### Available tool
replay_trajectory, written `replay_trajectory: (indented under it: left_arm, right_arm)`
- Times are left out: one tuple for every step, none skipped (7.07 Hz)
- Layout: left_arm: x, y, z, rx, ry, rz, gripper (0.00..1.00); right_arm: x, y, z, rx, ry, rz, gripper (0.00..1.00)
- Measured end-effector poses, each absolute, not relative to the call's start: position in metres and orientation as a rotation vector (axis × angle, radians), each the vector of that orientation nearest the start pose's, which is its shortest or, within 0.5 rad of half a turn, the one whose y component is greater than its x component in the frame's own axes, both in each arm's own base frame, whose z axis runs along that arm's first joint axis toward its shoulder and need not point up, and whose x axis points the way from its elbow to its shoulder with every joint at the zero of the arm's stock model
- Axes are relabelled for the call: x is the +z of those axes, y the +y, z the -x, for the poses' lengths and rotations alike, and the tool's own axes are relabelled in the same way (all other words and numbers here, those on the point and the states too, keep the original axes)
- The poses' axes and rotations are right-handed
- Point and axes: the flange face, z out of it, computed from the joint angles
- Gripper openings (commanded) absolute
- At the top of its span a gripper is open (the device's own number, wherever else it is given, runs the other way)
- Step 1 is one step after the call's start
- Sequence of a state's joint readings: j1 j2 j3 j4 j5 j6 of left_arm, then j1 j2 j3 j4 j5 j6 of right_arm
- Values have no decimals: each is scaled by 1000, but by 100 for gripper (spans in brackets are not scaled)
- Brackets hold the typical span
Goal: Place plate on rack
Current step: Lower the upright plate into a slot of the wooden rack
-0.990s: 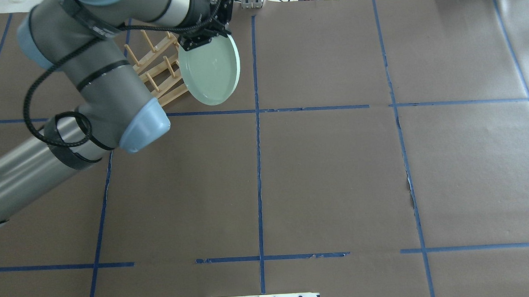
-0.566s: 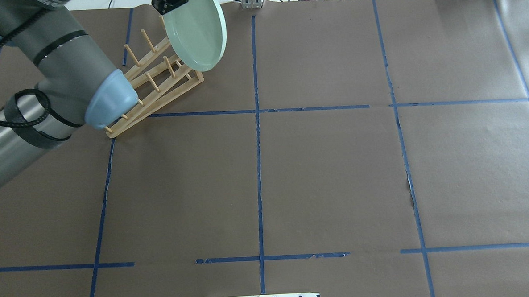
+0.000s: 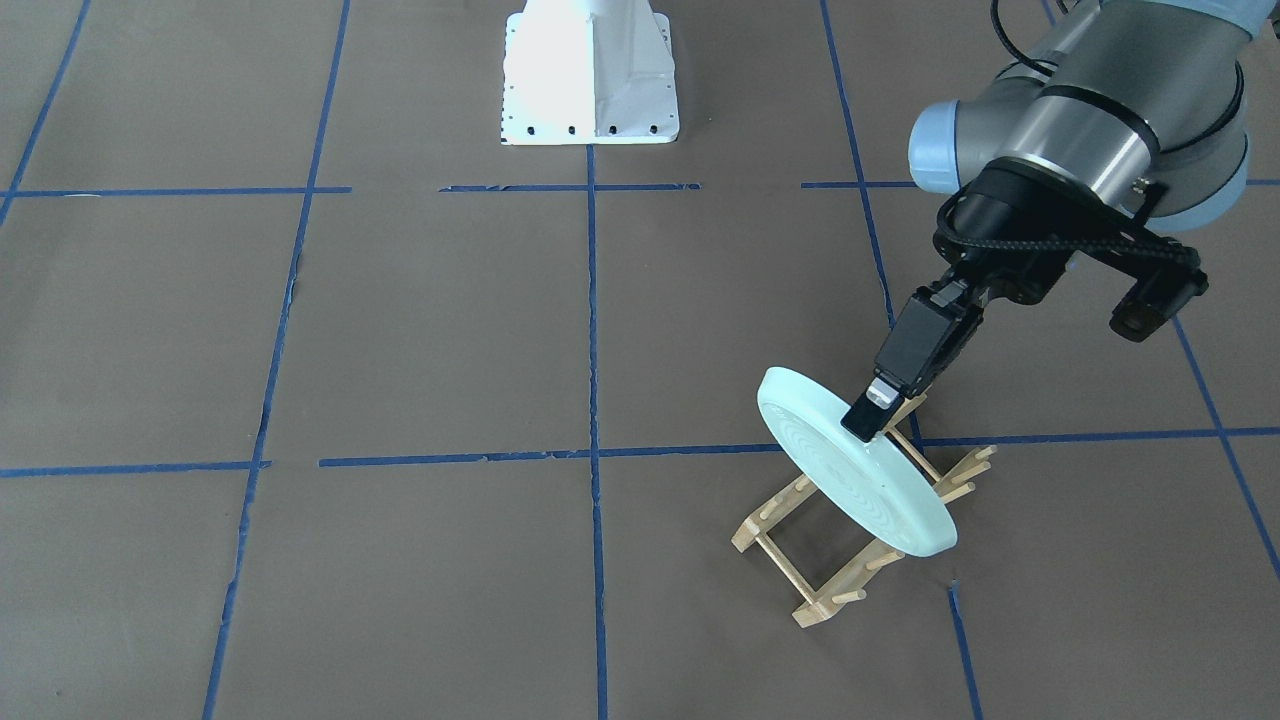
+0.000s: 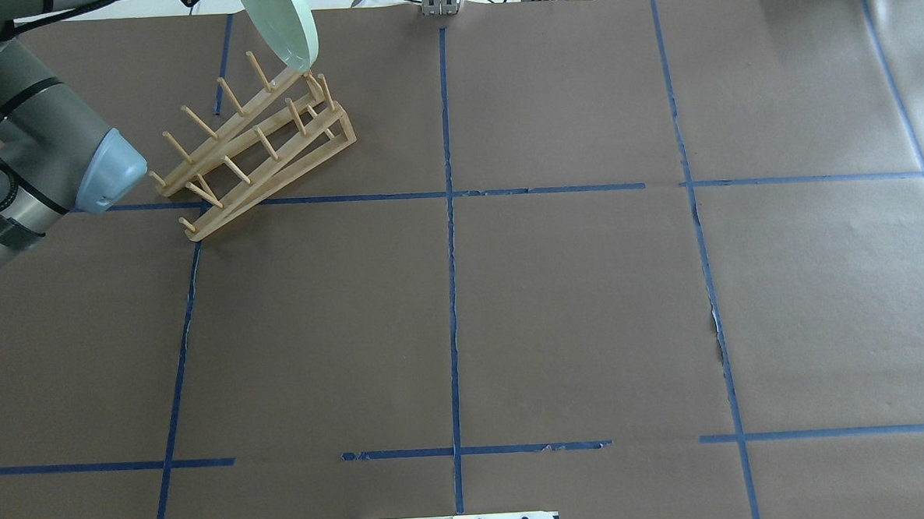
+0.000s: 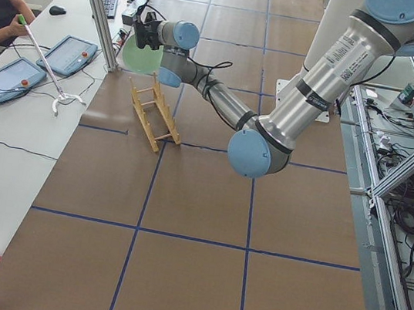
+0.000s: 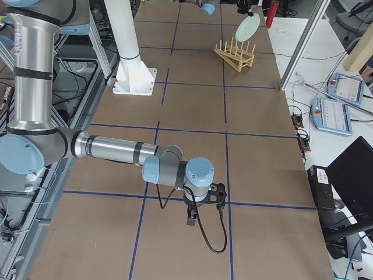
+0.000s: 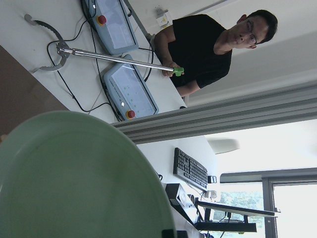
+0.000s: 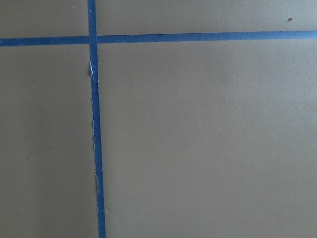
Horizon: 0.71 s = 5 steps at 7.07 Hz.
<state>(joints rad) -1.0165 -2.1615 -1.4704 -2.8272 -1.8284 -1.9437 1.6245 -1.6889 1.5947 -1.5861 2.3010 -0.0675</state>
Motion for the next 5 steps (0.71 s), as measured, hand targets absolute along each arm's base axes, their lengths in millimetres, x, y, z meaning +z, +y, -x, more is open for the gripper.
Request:
replay_trajectory:
  left_arm:
    - [230,-623,-257,-793,1778,-405,0]
    - [240,-628,-260,-801,1771,-411,0]
    - [247,-630,-263,-806,1762,-409,0]
    - [251,-630,-267,-807,1757,-404,0]
    - [254,-630,-272,-805,1752,-396,0]
  right_arm:
    - [706,-427,-90,27,-734,60,100]
    - [706,-427,-90,27,-734,60,100]
    - [706,-427,-90,27,-734,60,100]
    - [706,-427,-90,27,-734,60,100]
    - [706,-427,-90,27,-734,61,100]
